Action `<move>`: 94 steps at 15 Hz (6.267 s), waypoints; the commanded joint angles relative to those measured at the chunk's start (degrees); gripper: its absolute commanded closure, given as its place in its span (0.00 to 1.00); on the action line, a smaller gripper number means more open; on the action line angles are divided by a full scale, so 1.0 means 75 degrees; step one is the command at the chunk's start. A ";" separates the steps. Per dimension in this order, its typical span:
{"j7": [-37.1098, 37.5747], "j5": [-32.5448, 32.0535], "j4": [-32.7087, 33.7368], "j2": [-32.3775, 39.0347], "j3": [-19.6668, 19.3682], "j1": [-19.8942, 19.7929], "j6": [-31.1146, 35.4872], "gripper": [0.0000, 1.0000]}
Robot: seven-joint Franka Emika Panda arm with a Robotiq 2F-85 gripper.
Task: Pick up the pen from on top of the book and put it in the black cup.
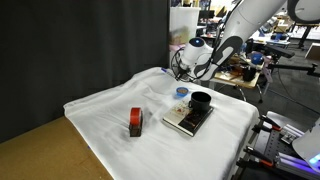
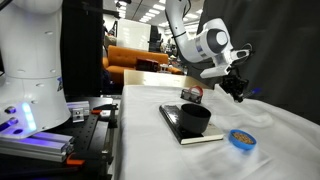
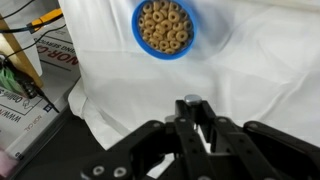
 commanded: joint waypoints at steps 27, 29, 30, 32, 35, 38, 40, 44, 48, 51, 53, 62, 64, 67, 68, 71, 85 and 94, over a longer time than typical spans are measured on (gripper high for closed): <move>0.0025 -0.0168 0.0728 -0.0527 -0.1032 0.0516 -0.0081 0.96; 0.0005 -0.0204 0.0567 -0.0911 -0.1256 0.0785 -0.0235 0.96; 0.0033 -0.0267 0.0473 -0.1120 -0.1425 0.0982 -0.0339 0.96; 0.0035 -0.0375 0.0298 -0.1589 -0.1744 0.1423 -0.0676 0.96; 0.0130 -0.0656 0.0022 -0.2303 -0.2223 0.2150 -0.1424 0.96; 0.0372 -0.1014 0.0246 -0.2426 -0.1605 0.1607 -0.1641 0.96; 0.0498 -0.1226 0.0228 -0.2573 -0.1342 0.1412 -0.1739 0.83; 0.0534 -0.1267 0.0238 -0.2539 -0.1134 0.1178 -0.1734 0.96; 0.0932 -0.1499 0.0208 -0.2205 -0.0375 0.0322 -0.1443 0.96; 0.0975 -0.1431 0.0064 -0.2017 -0.0516 0.0344 -0.1435 0.96; 0.1056 -0.1588 0.0016 -0.2026 -0.0441 0.0220 -0.1471 0.96; 0.1089 -0.1794 -0.0288 -0.3210 -0.0289 0.0651 -0.2313 0.96; 0.1285 -0.2293 -0.0423 -0.3725 0.0933 -0.0322 -0.2854 0.96; 0.1109 -0.2241 -0.0738 -0.4305 0.2330 -0.1357 -0.3656 0.96; 0.1036 -0.2095 -0.0821 -0.4430 0.2697 -0.1650 -0.3841 0.96; 0.0947 -0.1892 -0.0912 -0.4617 0.3532 -0.2352 -0.4190 0.96; 0.1205 -0.2041 -0.1136 -0.4345 0.4356 -0.3119 -0.3944 0.96; 0.1183 -0.1823 -0.1831 -0.4872 0.4718 -0.3143 -0.4338 0.96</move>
